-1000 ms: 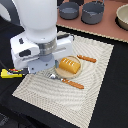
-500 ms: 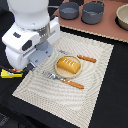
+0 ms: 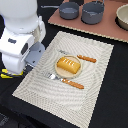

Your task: Place the bread, butter, and milk from the table onto the serving area.

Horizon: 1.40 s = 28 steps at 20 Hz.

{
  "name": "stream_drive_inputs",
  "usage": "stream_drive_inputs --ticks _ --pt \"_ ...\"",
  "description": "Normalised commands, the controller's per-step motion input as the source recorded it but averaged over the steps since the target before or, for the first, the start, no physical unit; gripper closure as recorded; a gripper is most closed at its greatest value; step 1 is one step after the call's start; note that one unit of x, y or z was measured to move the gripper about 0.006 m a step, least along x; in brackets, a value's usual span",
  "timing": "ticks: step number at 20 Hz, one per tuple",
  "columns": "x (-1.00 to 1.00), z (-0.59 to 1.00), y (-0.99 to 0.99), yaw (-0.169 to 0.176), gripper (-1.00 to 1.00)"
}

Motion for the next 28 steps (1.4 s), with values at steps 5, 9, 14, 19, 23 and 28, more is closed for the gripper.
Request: stream_drive_inputs --ticks 5,9,14,19,23,28 --pt "-0.52 0.11 -0.17 0.047 -1.00" --pt "-0.40 0.15 0.00 0.016 -1.00" --pt "-0.54 -0.17 0.19 0.081 -1.00" --pt "-0.65 -0.29 0.15 0.120 -1.00" --pt "-0.55 -0.33 0.01 0.091 -1.00" --pt "-0.44 -0.37 -0.07 0.059 -1.00"
